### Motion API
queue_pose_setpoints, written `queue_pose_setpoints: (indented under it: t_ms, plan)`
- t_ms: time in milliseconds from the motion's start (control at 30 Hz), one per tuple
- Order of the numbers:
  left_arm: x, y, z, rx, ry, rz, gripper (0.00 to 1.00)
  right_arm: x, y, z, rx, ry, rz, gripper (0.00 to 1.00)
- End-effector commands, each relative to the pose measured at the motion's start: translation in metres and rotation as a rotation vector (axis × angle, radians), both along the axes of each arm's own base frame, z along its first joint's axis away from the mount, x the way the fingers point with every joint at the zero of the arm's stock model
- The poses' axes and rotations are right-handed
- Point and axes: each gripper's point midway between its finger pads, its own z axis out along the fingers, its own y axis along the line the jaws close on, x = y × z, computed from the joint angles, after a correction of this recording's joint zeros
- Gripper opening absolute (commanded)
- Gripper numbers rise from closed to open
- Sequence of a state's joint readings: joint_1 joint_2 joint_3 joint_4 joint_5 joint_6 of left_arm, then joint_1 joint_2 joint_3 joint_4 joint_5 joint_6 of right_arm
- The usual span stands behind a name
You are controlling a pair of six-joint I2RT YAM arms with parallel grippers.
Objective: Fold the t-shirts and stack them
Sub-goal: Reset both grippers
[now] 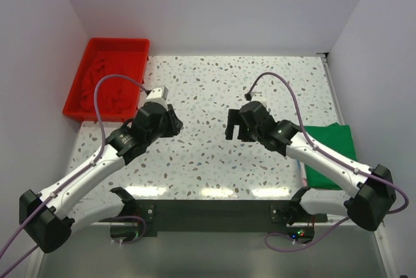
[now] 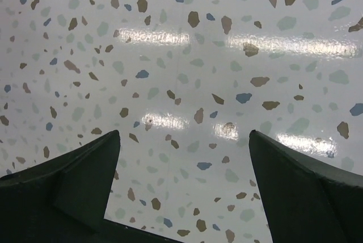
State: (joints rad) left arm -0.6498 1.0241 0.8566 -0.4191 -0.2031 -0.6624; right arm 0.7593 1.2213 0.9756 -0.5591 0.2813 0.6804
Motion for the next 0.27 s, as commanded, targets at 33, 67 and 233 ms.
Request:
queue_pose_setpoints:
  t_ms: [33, 67, 233]
  plan:
    - [-0.006, 0.015, -0.007, -0.007, -0.008, 0.055, 0.31, 0.015, -0.002, 0.028, 0.062, -0.153, -0.039, 0.99]
    - [-0.008, 0.015, -0.009, -0.006, -0.005, 0.057, 0.31, 0.016, -0.006, 0.029, 0.05, -0.163, -0.044, 0.99]
    - [-0.012, 0.019, -0.02, 0.006, 0.015, 0.064, 0.31, 0.013, -0.021, 0.045, 0.02, -0.201, -0.066, 0.99]
